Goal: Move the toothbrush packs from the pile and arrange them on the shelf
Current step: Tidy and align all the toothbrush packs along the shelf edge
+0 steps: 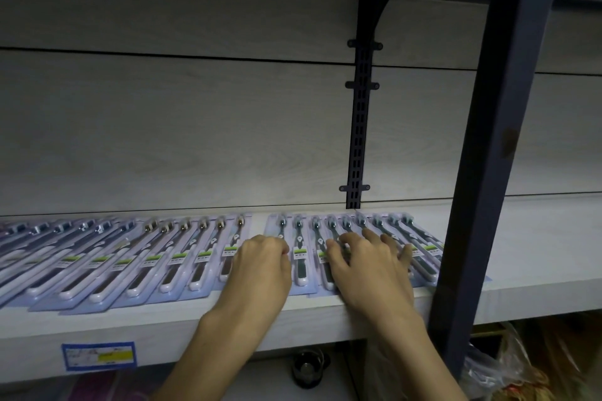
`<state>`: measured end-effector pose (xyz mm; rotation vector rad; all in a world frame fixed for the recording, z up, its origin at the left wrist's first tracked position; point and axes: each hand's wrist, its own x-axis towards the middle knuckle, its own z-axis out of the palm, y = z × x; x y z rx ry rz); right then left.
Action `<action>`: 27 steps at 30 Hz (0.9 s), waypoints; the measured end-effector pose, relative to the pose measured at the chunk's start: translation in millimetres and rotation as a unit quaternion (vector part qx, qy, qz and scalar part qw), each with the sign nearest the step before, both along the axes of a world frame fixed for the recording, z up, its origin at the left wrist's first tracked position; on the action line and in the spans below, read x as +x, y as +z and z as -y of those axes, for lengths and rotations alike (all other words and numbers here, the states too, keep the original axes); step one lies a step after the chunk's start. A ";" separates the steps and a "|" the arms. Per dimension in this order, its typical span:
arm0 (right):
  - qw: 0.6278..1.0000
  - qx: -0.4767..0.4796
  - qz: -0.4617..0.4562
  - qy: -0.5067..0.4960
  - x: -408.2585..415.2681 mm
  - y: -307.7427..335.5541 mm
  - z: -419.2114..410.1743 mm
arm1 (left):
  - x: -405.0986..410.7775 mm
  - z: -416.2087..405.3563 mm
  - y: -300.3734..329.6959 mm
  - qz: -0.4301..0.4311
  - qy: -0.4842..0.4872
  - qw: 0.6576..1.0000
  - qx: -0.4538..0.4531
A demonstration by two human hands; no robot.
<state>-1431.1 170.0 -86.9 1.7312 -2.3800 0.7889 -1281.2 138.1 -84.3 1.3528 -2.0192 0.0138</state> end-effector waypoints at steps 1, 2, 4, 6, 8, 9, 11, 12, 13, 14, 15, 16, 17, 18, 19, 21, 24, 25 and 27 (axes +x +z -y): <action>1.000 0.000 -0.003 0.000 -0.1 -0.1 0.1 | -1.1 -2.0 1.0 0.001 -0.003 1.000 -0.005; 1.000 0.000 -0.005 0.000 -0.2 -0.2 0.2 | -1.6 -3.6 1.0 0.005 -0.004 1.000 -0.007; 1.000 -0.001 -0.007 0.002 0.0 -0.8 0.2 | -1.2 -5.3 -0.4 0.015 -0.002 1.000 -0.006; 1.000 0.000 -0.009 0.004 0.2 -0.7 0.3 | 0.5 -5.8 -2.7 0.026 -0.001 1.000 -0.009; 1.000 0.012 -0.015 -0.001 -0.4 0.9 0.4 | 0.5 -6.5 -3.9 0.036 -0.008 0.999 -0.017; 0.999 0.025 -0.022 -0.008 -1.6 2.3 0.4 | -0.4 -7.2 -4.0 0.038 -0.022 0.999 -0.016; 0.997 0.064 -0.029 -0.023 -4.8 5.0 0.8 | -2.9 -8.0 -3.6 0.033 -0.070 0.997 0.003; 0.995 0.088 -0.026 -0.027 -6.3 5.9 1.0 | -3.3 -8.8 -3.3 0.030 -0.088 0.996 0.015; 0.993 0.111 -0.023 -0.028 -7.1 5.8 0.9 | -2.8 -9.4 -3.5 0.028 -0.098 0.995 0.021; 0.991 0.129 -0.025 -0.029 -7.5 5.7 0.6 | -2.0 -10.1 -3.8 0.030 -0.102 0.994 0.023; 0.989 0.140 -0.028 -0.029 -7.9 5.3 -0.3 | -1.2 -11.2 -3.7 0.035 -0.101 0.994 0.022; 0.988 0.147 -0.030 -0.028 -8.2 5.4 -1.5 | -0.6 -12.3 -3.7 0.042 -0.098 0.994 0.022; 0.988 0.151 -0.030 -0.024 -8.9 5.4 -3.4 | -0.5 -13.9 -3.6 0.047 -0.094 0.994 0.024; 0.987 0.154 -0.030 -0.017 -10.1 5.3 -5.4 | -0.9 -15.4 -3.6 0.052 -0.090 0.994 0.027; 0.987 0.155 -0.030 -0.011 -11.3 5.1 -7.4 | -1.1 -17.0 -4.1 0.056 -0.087 0.994 0.029; 0.988 0.153 -0.031 -0.001 -13.4 4.5 -11.2 | -1.5 -19.3 -5.6 0.063 -0.082 0.994 0.029; 0.988 0.154 -0.028 0.013 -14.8 5.8 -14.5 | -3.0 -21.7 -5.4 0.062 -0.069 0.996 0.019; 0.987 0.156 -0.026 0.023 -14.8 6.6 -15.3 | -4.4 -22.5 -5.0 0.061 -0.066 0.996 0.015; 0.986 0.158 -0.028 0.050 -13.5 6.9 -16.8 | -7.5 -22.7 -6.0 0.068 -0.066 0.995 0.007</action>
